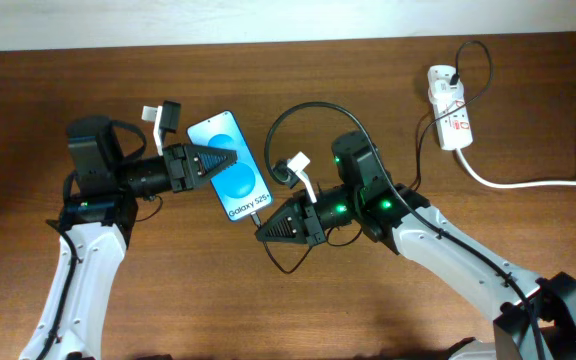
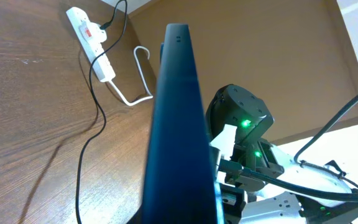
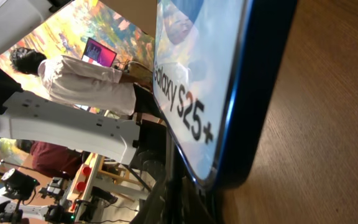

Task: Plug charger to phone and switch on socket
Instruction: 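Push the USB-C plug into the phone's bottom port with the right gripper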

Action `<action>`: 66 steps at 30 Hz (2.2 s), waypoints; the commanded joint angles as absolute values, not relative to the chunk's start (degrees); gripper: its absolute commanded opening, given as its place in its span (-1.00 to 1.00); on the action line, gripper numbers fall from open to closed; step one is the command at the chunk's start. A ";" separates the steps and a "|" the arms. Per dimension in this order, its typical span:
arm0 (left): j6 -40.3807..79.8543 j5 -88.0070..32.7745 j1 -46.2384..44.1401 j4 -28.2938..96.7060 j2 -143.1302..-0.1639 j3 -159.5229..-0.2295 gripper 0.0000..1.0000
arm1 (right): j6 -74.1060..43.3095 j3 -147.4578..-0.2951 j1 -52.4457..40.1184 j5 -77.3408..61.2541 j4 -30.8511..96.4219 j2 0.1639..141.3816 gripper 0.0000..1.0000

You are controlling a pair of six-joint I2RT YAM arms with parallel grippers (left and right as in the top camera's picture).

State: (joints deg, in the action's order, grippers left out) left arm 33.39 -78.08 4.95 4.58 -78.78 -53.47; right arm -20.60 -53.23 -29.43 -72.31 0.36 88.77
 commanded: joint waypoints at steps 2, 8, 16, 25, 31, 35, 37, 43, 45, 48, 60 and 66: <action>33.28 -88.99 3.38 6.13 -78.65 -53.34 -1.00 | -20.71 -56.69 -27.00 -67.24 -2.15 88.42 -0.92; 33.28 -89.12 3.36 6.39 -78.65 -53.34 -1.00 | -27.53 -56.77 -27.03 -66.98 -11.70 88.42 -0.91; 30.65 -89.17 -1.69 7.01 -78.65 -53.34 -1.00 | -30.55 -56.97 -26.87 -66.83 -16.14 88.42 -0.91; 21.76 -87.05 -2.37 18.02 -78.65 -53.32 -1.00 | -32.03 -58.83 -26.50 -67.18 -17.21 88.42 -0.92; 19.62 -84.62 -2.66 21.82 -78.65 -53.32 -1.00 | -32.56 -58.98 -26.50 -63.68 -17.23 88.42 -0.91; 19.59 -83.83 -3.81 21.80 -78.65 -53.32 -1.00 | -33.54 -58.98 -26.37 -61.52 -17.61 88.42 -0.91; 19.62 -82.19 -4.16 22.06 -78.65 -53.32 -1.00 | -34.87 -59.13 -26.17 -60.77 -18.13 88.42 -0.91; 19.62 -81.10 -5.89 22.65 -78.65 -53.32 -1.00 | -37.17 -59.18 -26.22 -57.54 -20.60 88.42 -0.92; 19.62 -81.12 -6.72 22.65 -78.65 -53.32 -1.00 | -37.17 -59.18 -26.22 -57.32 -21.04 88.42 -0.92; 19.62 -81.17 -7.14 22.94 -78.65 -53.32 -1.00 | -37.17 -59.22 -26.17 -57.08 -22.22 88.42 -0.91; 19.62 -81.14 -7.14 23.24 -78.65 -53.32 -1.00 | -39.53 -59.27 -21.98 -58.46 -23.51 88.42 -0.92; 19.62 -81.14 -7.14 23.24 -78.65 -53.32 -1.00 | -41.47 -59.33 -18.59 -60.42 -23.00 88.42 -0.92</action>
State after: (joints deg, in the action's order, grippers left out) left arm 22.11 -69.28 -1.19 17.30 -78.74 -59.55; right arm -40.18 -51.62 -27.86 -76.05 -16.91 90.94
